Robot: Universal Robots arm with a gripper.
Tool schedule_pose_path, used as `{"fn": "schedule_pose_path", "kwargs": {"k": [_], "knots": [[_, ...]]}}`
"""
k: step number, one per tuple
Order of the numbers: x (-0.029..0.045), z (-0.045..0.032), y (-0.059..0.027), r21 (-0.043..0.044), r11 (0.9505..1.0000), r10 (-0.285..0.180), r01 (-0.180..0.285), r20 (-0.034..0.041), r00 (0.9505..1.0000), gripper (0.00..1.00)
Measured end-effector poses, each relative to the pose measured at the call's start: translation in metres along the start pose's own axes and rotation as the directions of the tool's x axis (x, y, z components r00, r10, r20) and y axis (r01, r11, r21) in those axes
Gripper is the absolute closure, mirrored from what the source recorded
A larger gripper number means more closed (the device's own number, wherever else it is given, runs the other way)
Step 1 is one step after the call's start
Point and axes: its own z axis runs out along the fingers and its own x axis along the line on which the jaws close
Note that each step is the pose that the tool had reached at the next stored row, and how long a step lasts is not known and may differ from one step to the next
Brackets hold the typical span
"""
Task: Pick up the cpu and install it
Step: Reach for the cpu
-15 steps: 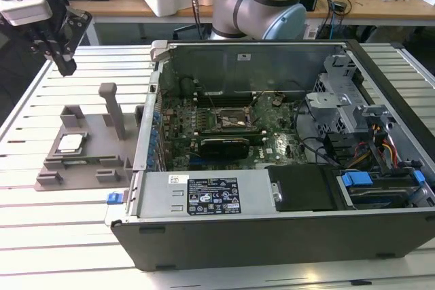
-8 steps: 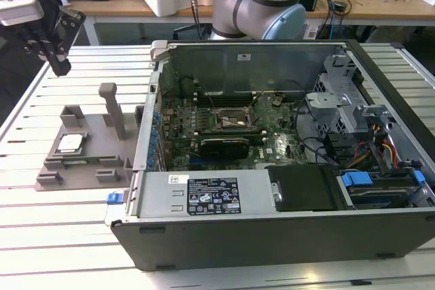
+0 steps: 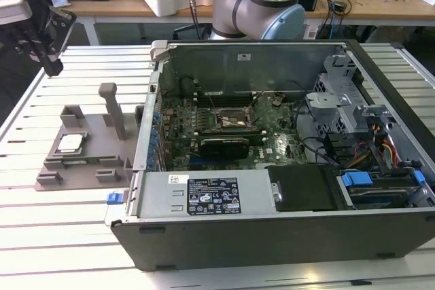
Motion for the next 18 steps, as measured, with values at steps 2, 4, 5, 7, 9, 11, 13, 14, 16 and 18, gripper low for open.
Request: {"fn": "schedule_pose_path", "kwargs": {"k": [2,4,5,7,9,11,13,14,16,18], "knots": [[0.0023,0.0000,-0.0002,0.0000,1.0000,0.000,0.000,0.0000,1.0000,0.89],[0.0041,-0.0001,-0.0003,0.0000,1.0000,0.000,0.000,-0.0001,1.0000,0.89],[0.0055,-0.0002,-0.0004,0.0000,1.0000,0.000,0.000,-0.0001,1.0000,0.89],[0.0089,-0.0003,-0.0007,0.0000,1.0000,0.000,0.000,0.0000,1.0000,0.89],[0.0110,-0.0003,-0.0008,0.0000,1.0000,0.000,0.000,0.0000,1.0000,0.89],[0.0129,-0.0003,-0.0009,0.0000,1.0000,0.000,0.000,0.0000,1.0000,0.89],[0.0168,0.0004,-0.0007,0.0000,1.0000,0.000,0.000,0.0001,1.0000,0.89],[0.0194,0.0009,-0.0004,0.0000,1.0000,0.000,0.000,0.0000,1.0000,0.89],[0.0266,0.0014,0.0004,0.0000,1.0000,0.000,0.000,-0.0001,1.0000,0.89],[0.0335,0.0019,0.0006,0.0000,1.0000,0.000,0.000,0.0000,1.0000,0.89]]}}
